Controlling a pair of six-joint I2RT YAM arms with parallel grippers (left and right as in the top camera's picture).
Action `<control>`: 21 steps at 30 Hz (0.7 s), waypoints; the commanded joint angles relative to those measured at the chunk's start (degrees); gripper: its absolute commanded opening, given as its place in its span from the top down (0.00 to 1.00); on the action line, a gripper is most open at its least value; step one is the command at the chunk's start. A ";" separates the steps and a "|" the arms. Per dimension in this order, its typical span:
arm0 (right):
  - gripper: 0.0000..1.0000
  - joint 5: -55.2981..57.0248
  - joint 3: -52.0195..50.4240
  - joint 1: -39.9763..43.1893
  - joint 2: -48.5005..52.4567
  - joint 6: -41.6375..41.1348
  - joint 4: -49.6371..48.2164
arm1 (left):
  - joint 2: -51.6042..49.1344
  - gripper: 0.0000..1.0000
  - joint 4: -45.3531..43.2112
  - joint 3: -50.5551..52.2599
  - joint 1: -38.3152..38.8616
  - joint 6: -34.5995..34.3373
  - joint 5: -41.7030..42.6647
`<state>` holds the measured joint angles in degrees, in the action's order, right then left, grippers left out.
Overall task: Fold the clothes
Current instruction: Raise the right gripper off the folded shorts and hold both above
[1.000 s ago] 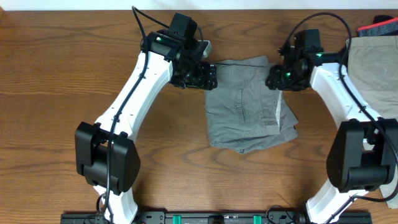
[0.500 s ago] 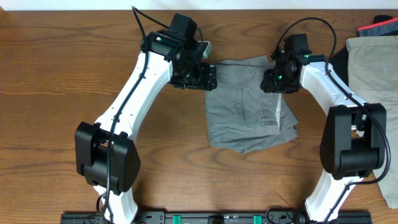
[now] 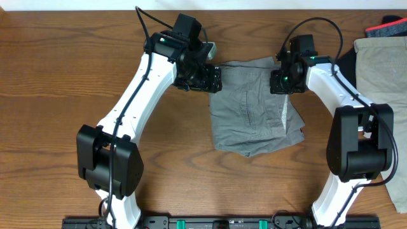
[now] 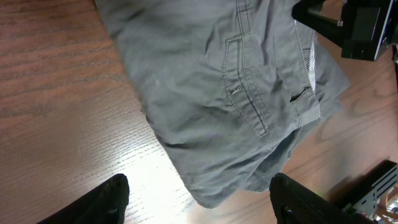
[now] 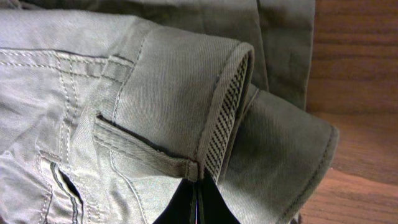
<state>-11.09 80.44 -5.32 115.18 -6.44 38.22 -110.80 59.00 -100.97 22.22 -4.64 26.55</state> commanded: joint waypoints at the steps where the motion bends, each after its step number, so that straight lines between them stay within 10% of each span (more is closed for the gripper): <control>1: 0.99 -0.66 0.39 0.02 0.52 0.26 0.00 | -0.44 0.26 0.33 -0.52 -0.20 0.85 -0.72; 8: 0.97 2.32 3.56 0.11 -1.14 0.11 3.82 | -0.44 0.26 0.33 -0.52 -0.20 1.62 -0.74; 11: 0.72 2.56 3.54 0.15 -1.05 0.11 3.30 | -0.44 0.26 0.35 -0.52 -0.20 1.62 -0.74; 21: 0.67 0.37 3.50 0.04 -0.92 0.11 0.24 | -0.44 0.25 0.33 -0.52 -0.20 1.62 -0.74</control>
<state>-9.43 82.87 -5.32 115.15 -6.48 38.98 -110.80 59.00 -100.97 22.22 -4.03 26.55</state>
